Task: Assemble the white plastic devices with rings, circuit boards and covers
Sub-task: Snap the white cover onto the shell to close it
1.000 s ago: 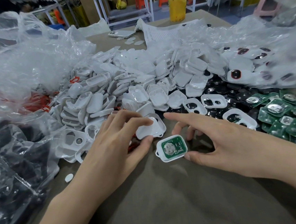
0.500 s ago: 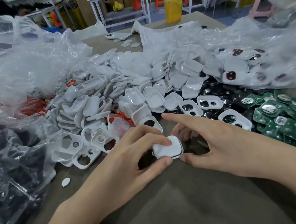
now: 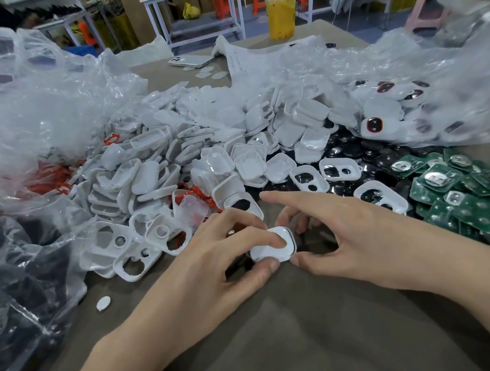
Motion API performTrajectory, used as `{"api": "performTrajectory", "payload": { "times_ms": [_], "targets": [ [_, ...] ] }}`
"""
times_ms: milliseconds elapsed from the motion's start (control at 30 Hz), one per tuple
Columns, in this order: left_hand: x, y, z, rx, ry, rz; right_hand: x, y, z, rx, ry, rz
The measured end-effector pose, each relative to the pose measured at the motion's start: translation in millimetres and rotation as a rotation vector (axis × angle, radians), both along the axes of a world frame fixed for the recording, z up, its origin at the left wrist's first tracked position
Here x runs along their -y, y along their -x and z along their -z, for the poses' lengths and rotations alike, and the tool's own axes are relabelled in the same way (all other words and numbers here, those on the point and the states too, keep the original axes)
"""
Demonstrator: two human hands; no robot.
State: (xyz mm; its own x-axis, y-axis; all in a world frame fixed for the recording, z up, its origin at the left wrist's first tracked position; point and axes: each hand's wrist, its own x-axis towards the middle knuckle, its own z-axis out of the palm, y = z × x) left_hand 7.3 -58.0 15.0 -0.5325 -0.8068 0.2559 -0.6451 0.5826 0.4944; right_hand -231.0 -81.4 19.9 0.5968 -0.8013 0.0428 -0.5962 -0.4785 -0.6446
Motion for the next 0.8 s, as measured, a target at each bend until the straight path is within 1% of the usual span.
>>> {"api": "performTrajectory", "payload": {
  "times_ms": [167,333,533,800],
  "targets": [
    [0,3,2,-0.038,-0.05,-0.03,0,0,0,-0.009,-0.009,0.003],
    [0,8,3,-0.026,-0.037,-0.06,5,1,-1,-0.021,-0.014,0.039],
    [-1,11,4,-0.039,-0.016,-0.097,6,0,1,0.077,-0.105,0.083],
    [-3,15,3,-0.099,-0.064,-0.133,6,-1,4,0.08,-0.123,0.113]
  ]
}}
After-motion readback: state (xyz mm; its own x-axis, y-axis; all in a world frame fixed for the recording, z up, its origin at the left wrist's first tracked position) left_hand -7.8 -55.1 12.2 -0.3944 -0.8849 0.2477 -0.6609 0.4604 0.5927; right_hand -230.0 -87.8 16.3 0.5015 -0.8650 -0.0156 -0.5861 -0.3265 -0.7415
